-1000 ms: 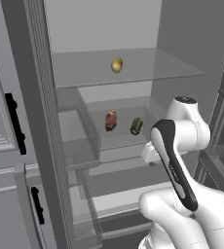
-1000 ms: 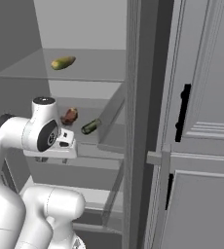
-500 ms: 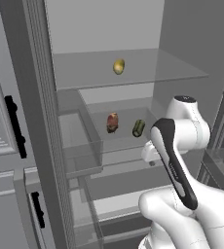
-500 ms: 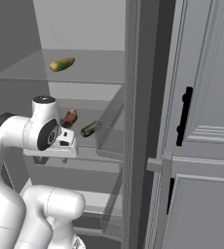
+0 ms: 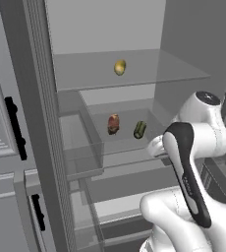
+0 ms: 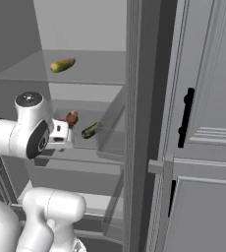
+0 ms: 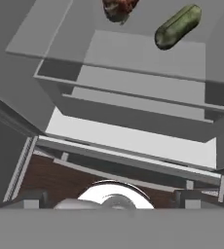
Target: Place one cucumber and one steak in each tupperware on the nearby counter, to pack two identical lunches.
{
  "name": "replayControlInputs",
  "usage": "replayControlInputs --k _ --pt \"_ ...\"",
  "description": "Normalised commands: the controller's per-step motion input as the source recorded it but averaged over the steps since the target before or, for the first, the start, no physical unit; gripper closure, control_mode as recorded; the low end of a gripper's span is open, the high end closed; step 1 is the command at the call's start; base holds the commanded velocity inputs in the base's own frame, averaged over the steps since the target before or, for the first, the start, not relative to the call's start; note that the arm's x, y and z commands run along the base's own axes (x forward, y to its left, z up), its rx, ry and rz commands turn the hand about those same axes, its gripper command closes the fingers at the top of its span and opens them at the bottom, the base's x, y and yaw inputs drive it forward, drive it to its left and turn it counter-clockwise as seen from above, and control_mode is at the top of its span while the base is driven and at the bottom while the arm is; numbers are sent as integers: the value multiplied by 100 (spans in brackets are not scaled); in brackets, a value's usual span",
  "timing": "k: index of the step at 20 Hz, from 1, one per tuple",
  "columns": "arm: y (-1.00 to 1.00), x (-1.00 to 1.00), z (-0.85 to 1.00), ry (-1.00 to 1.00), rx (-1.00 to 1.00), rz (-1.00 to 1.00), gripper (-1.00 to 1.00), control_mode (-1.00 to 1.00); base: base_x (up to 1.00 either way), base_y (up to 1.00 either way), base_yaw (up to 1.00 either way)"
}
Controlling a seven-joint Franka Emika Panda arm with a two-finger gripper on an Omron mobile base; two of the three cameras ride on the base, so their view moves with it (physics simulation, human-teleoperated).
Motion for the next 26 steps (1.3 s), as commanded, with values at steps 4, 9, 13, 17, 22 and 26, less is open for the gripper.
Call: replayControlInputs --k 4,9,13,17,22,26 --pt "0 1 95 -62 7 10 -100 -100 0 0 0" --pt "18 52 100 -31 1 -1 -100 -100 0 0 0" --pt "26 55 100 -1 0 0 -100 -100 0 0 0" --pt "24 63 72 0 0 -1 -100 -100 0 0 0" --pt "2 83 0 0 1 -1 -100 -100 0 0 0" --pt "16 37 37 -2 13 -10 -100 -100 0 0 0"
